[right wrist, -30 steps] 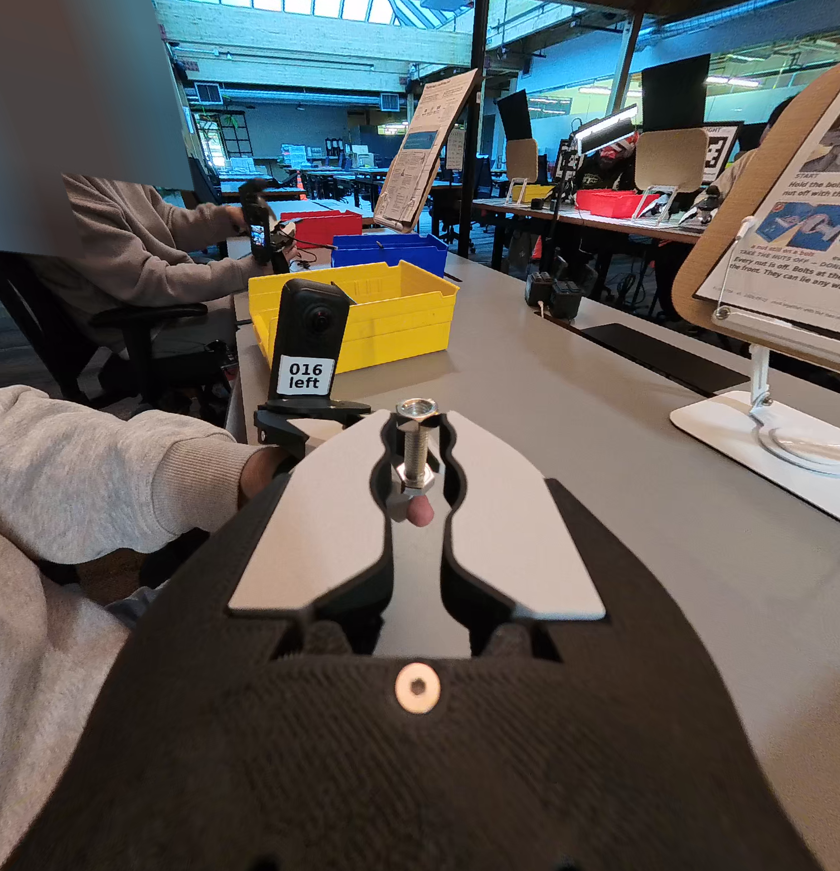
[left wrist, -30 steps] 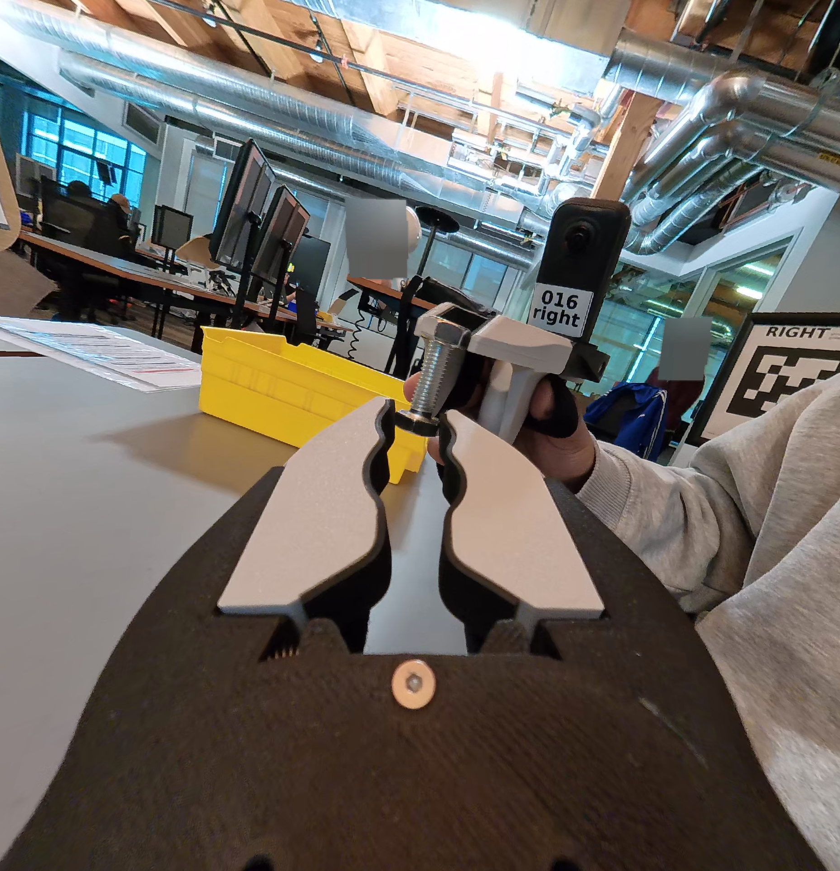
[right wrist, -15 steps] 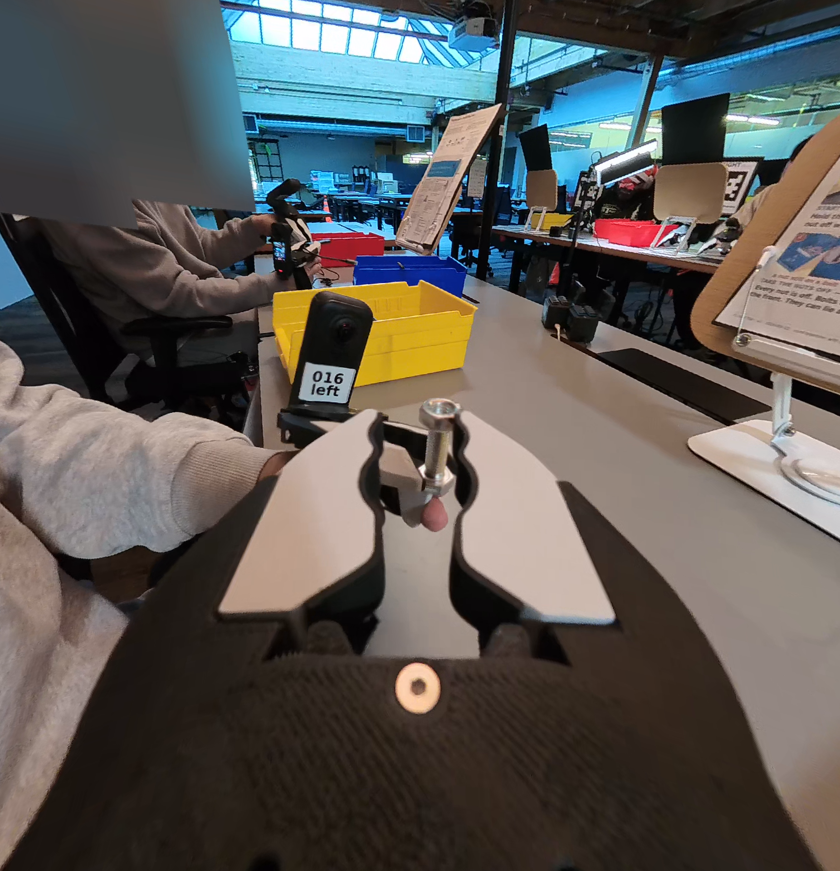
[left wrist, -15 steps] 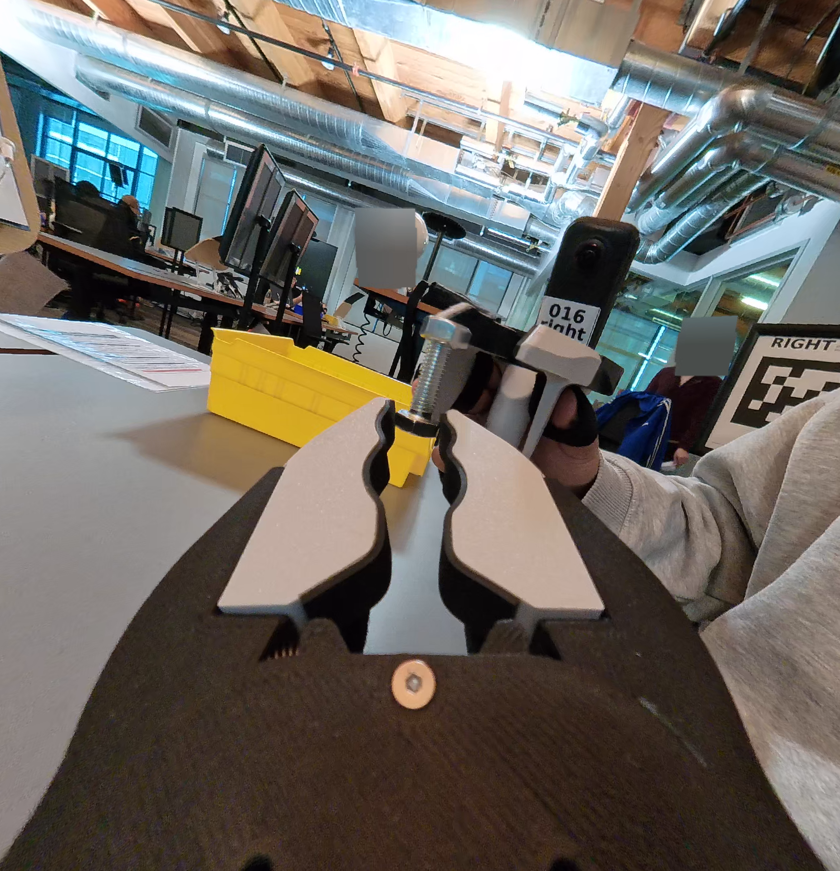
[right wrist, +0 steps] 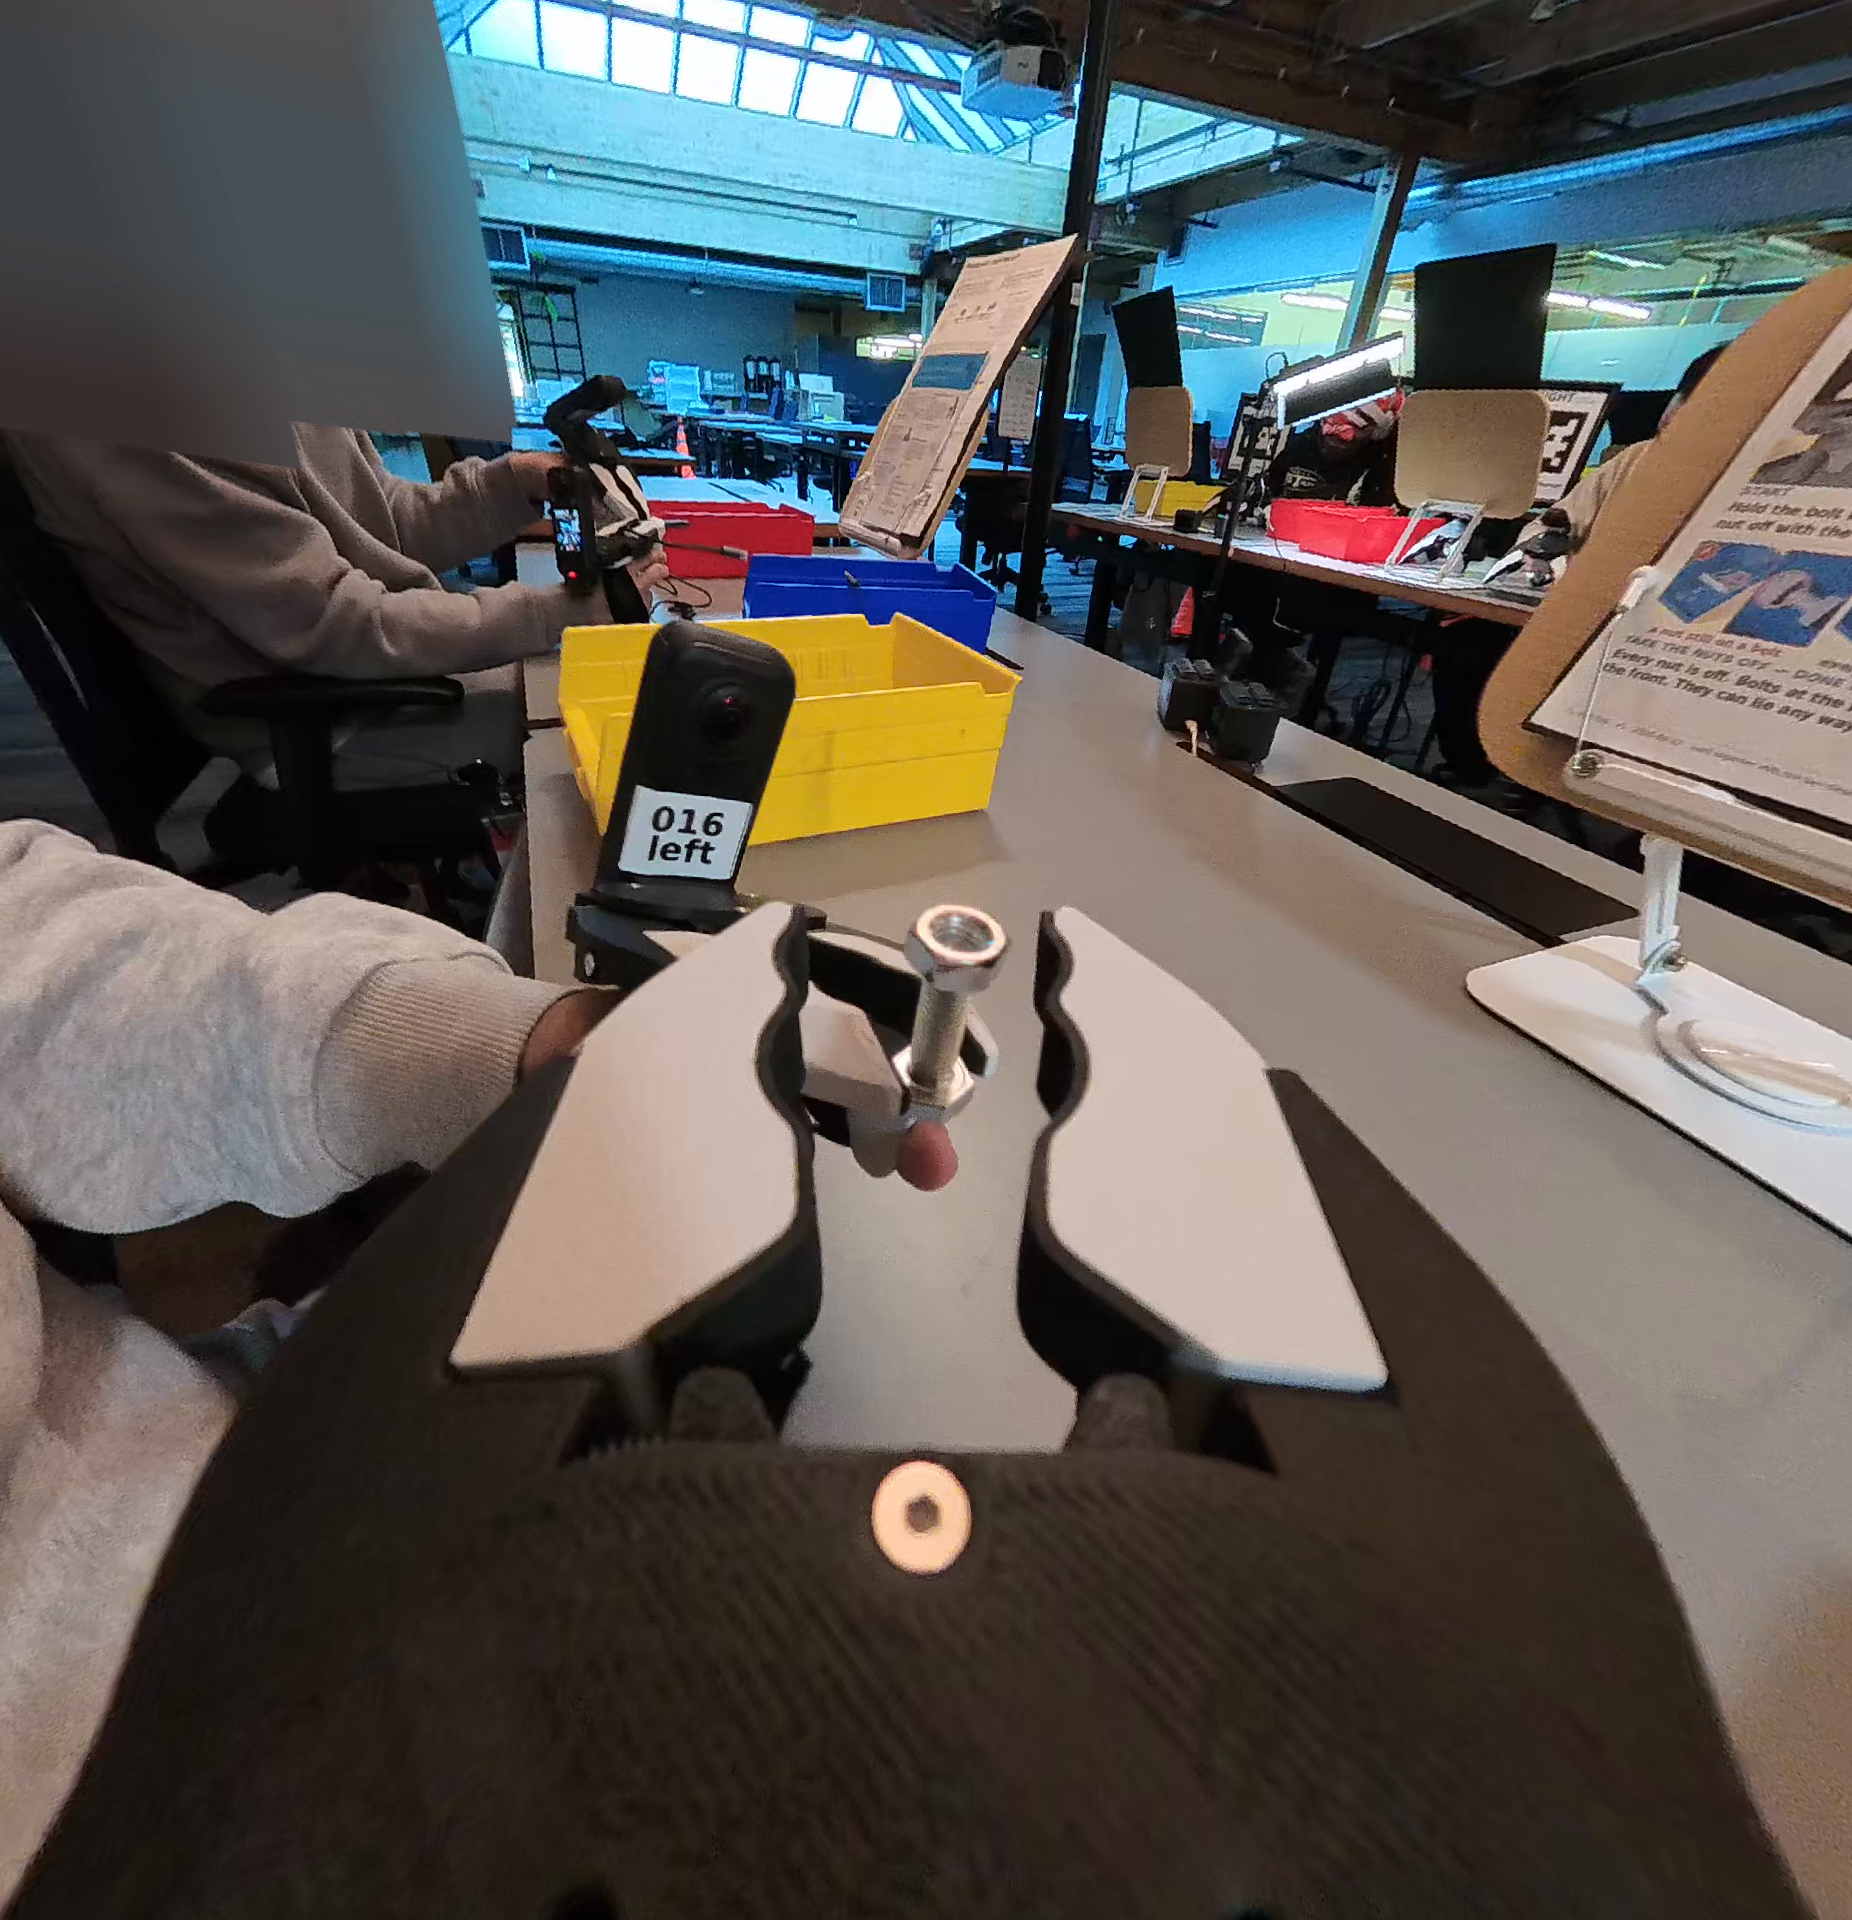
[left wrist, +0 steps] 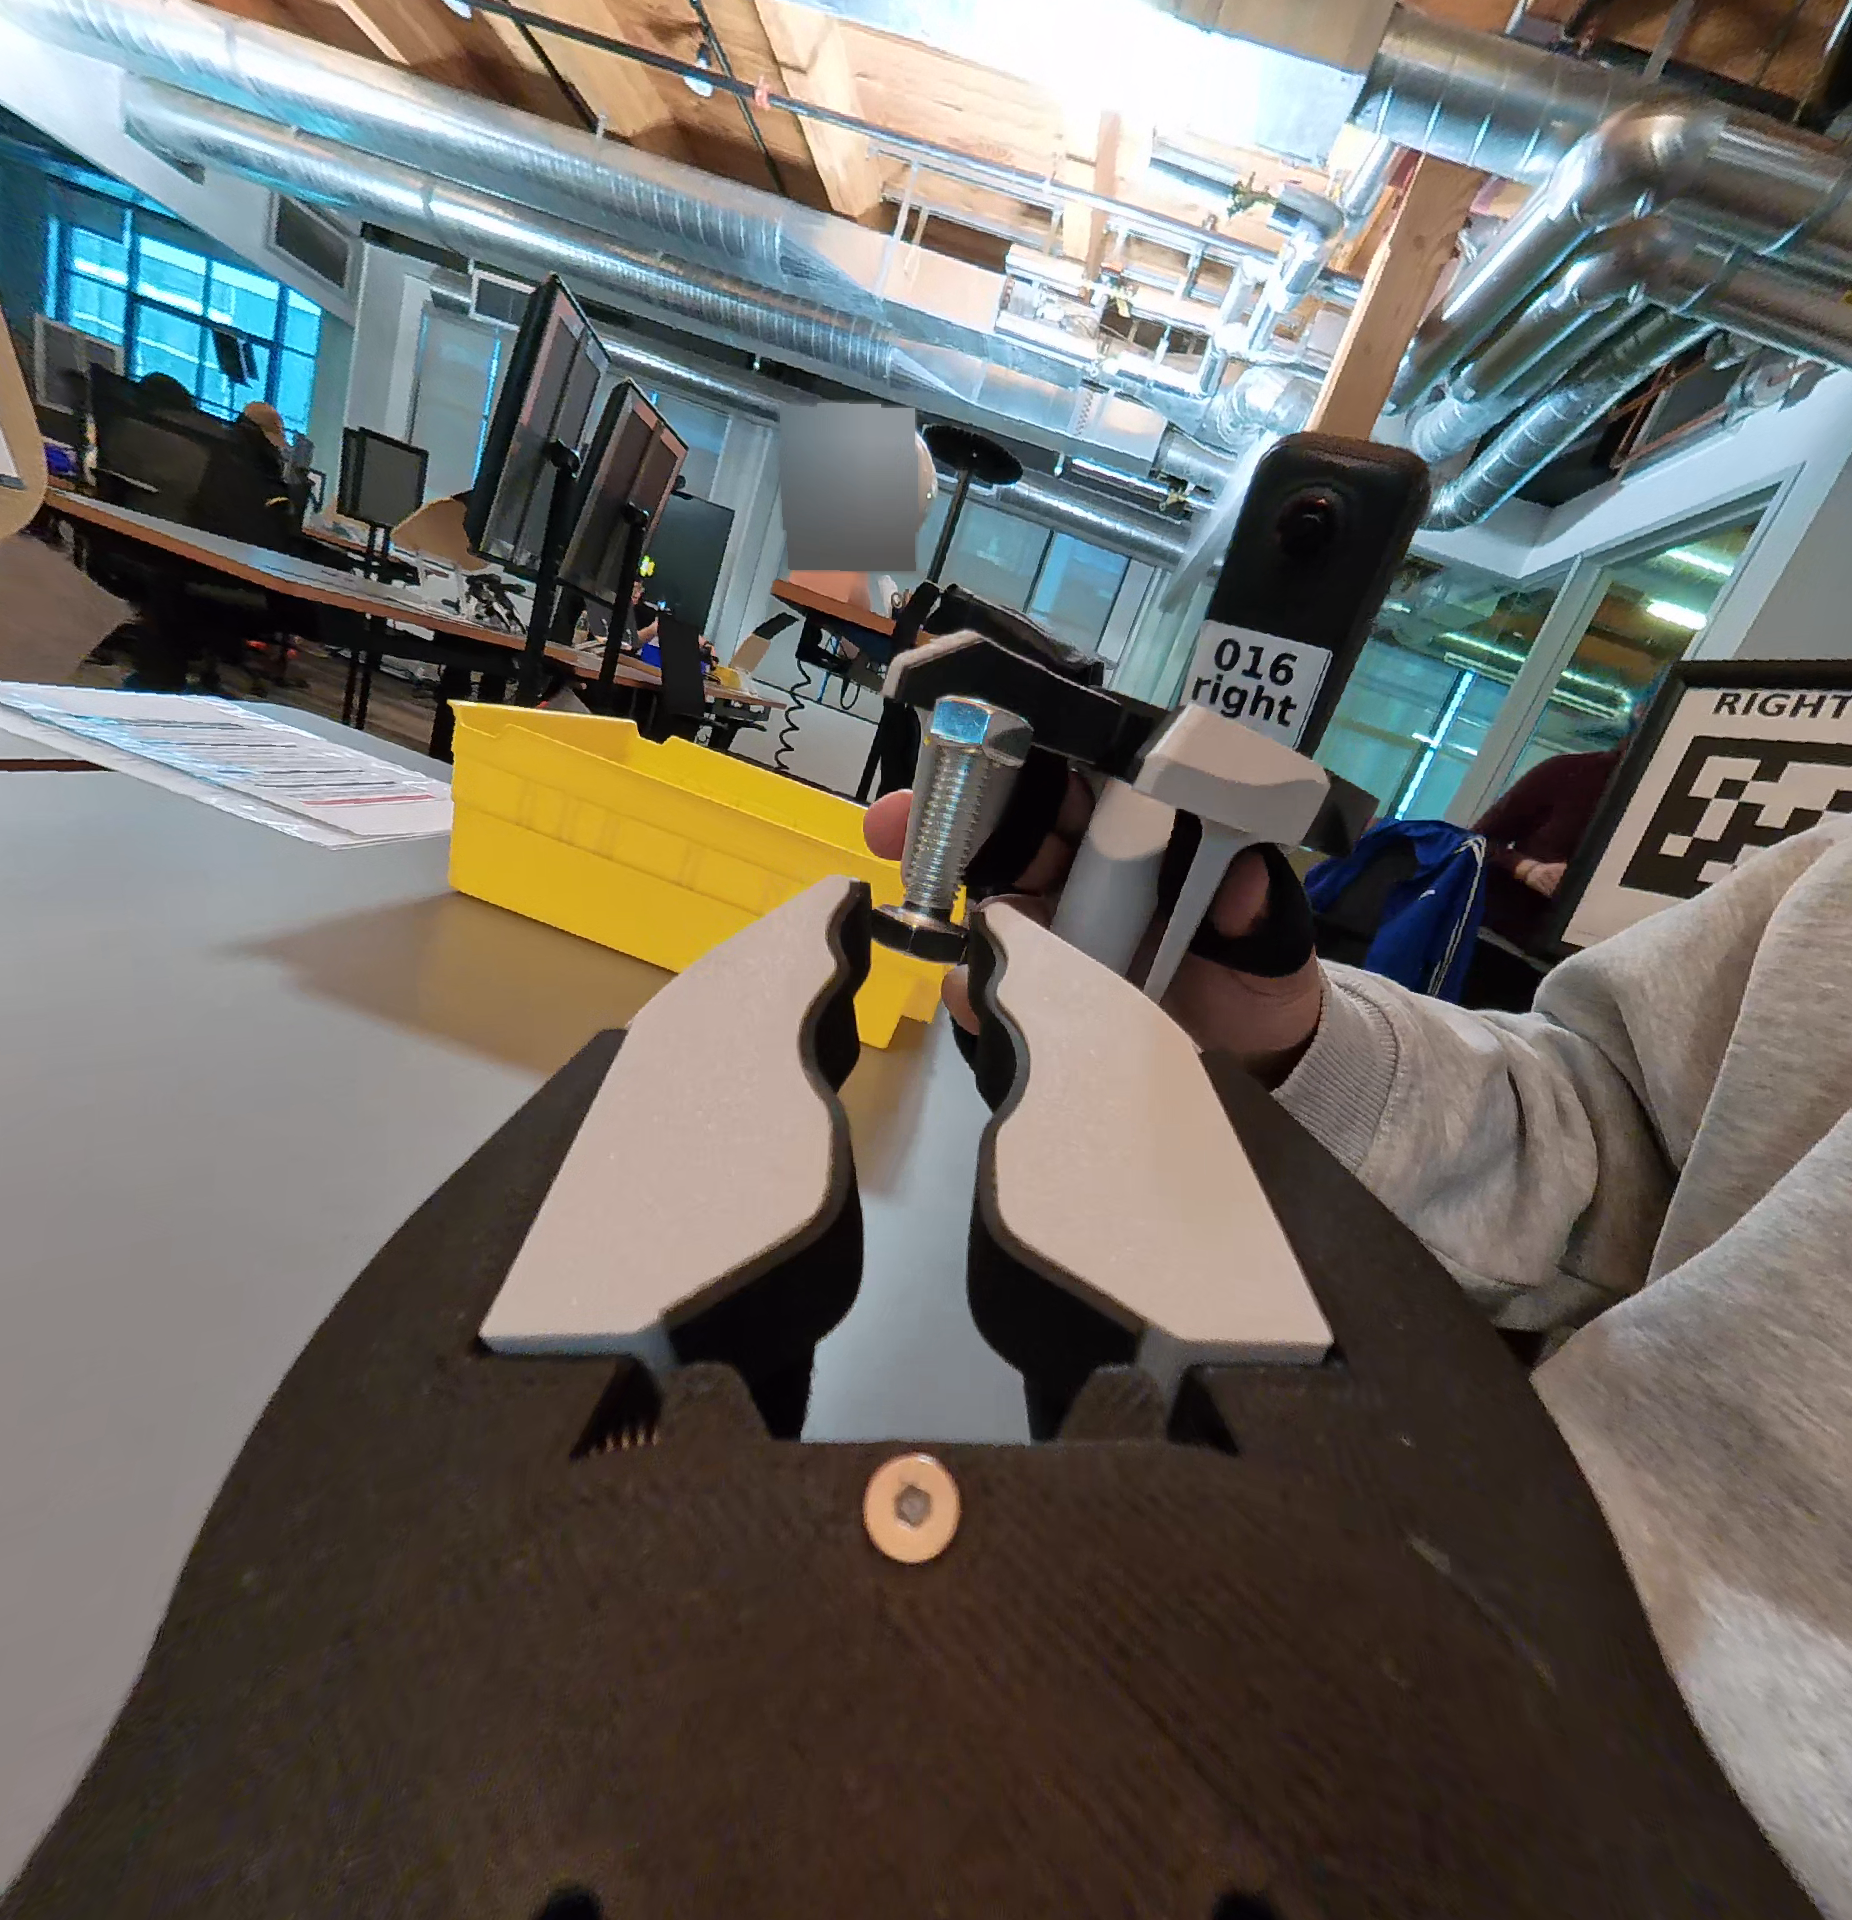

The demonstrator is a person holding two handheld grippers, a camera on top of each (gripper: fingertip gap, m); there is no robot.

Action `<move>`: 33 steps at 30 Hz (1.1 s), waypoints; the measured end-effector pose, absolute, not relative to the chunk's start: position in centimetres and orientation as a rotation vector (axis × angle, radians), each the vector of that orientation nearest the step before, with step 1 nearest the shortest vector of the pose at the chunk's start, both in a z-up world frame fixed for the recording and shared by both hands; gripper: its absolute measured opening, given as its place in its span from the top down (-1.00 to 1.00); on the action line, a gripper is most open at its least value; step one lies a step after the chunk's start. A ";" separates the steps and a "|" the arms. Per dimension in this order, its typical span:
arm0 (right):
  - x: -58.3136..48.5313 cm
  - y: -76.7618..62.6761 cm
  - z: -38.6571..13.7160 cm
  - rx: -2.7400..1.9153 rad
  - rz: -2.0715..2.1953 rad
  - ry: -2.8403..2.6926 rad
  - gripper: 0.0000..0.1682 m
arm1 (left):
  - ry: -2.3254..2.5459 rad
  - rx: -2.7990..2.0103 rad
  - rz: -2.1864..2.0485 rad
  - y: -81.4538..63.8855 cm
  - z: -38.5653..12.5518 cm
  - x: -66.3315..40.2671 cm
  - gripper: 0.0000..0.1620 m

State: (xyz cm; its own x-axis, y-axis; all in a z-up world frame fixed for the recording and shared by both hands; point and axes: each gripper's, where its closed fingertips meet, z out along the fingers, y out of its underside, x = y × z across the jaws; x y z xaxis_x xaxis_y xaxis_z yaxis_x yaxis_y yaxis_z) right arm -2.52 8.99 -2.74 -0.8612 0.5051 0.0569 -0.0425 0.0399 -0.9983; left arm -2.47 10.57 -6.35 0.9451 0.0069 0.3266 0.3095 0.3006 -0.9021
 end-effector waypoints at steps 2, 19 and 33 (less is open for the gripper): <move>-2.4 8.9 -2.7 -0.445 1.859 -1.929 0.53 | -0.294 -1.255 -0.202 10.6 -6.4 -2.5 0.77; -2.5 9.3 -2.6 -0.446 1.859 -1.886 0.56 | -0.296 -1.258 -0.200 10.6 -6.4 -2.6 0.77; -2.8 9.5 -3.0 -0.449 1.840 -1.852 0.53 | -0.316 -1.258 -0.198 10.5 -6.5 -2.8 0.77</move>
